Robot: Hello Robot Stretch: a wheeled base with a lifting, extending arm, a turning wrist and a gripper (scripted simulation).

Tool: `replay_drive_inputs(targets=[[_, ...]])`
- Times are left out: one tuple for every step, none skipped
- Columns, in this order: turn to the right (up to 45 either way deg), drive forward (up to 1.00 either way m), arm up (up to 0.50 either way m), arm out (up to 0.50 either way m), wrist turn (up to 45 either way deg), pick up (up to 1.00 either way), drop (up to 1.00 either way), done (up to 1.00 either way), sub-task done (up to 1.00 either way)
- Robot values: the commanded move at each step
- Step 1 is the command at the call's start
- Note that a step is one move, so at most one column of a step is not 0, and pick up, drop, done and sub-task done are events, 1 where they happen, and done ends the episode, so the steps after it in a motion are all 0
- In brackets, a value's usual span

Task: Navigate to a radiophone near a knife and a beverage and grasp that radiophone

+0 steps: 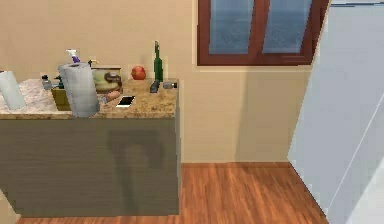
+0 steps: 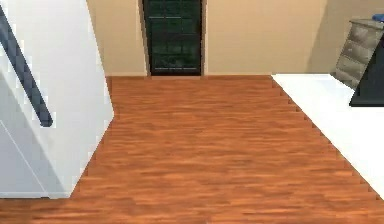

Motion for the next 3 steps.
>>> replay_drive_inputs(targets=[[-3.0, 0.0, 0.0, 0.0, 0.0, 0.0, 0.0, 0.0, 0.0], [0.0, 0.4, 0.0, 0.0, 0.0, 0.0, 0.0, 0.0, 0.0], [-45.0, 0.0, 0.0, 0.0, 0.0, 0.0, 0.0, 0.0, 0.0]])
